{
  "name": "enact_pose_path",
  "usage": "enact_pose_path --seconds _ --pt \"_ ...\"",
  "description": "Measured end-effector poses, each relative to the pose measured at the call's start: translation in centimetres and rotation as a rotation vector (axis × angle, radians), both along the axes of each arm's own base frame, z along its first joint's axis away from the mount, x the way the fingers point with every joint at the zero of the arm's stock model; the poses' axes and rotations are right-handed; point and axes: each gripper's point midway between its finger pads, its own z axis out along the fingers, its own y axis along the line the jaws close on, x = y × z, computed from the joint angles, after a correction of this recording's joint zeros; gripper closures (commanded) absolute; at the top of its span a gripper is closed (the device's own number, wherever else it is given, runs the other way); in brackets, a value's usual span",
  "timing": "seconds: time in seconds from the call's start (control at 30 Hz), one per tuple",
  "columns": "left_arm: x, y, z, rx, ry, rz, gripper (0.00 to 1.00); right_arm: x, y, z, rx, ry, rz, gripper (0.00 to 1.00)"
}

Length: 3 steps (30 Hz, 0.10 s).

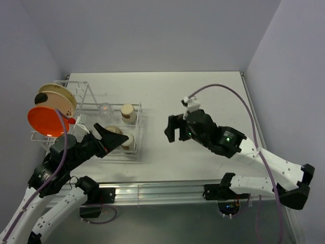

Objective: Load the mixed dishes into the dish rack

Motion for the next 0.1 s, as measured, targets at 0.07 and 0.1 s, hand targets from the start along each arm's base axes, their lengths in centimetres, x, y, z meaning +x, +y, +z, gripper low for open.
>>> enact_pose_path --seconds 0.07,0.1 --pt "0.5 -0.4 0.1 -0.015 -0.019 -0.002 0.01 -2.1 -1.9 -2.3 0.015 0.066 -0.006 0.04" --pt "0.6 -0.5 -0.1 -0.018 -0.021 -0.005 0.01 -3.1 -2.8 -3.2 0.030 0.093 -0.010 0.03"
